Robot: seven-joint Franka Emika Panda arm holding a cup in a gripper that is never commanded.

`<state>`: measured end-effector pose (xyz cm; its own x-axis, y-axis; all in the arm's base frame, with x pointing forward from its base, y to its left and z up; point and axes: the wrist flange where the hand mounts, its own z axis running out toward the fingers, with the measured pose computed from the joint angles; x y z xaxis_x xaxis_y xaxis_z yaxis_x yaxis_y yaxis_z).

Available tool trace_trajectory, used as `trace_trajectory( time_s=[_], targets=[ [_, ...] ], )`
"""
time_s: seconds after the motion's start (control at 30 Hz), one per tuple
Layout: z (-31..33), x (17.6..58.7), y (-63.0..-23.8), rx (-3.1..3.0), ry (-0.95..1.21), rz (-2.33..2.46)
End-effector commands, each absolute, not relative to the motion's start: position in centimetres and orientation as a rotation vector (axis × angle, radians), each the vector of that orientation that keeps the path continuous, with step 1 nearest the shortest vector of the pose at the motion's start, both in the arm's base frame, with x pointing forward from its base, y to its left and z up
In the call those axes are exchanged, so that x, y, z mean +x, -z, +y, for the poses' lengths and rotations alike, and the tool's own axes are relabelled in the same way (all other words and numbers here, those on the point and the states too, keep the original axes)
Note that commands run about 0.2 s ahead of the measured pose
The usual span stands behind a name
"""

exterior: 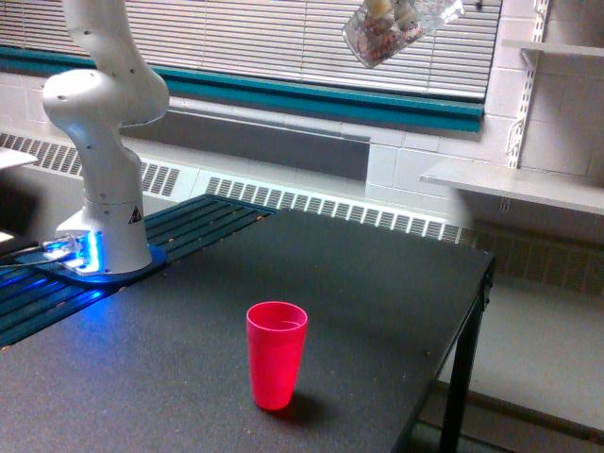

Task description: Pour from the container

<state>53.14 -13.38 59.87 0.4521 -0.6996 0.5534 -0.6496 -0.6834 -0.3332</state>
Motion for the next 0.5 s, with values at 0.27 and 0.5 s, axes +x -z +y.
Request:
trace_trajectory(
  time_s=[0.27, 0.5],
  targets=[
    [-15.6, 52.3, -59.5, -2.602, 1.054, 1.281],
    [-16.7, 51.3, -57.1, -2.612, 1.008, 1.322]
  ],
)
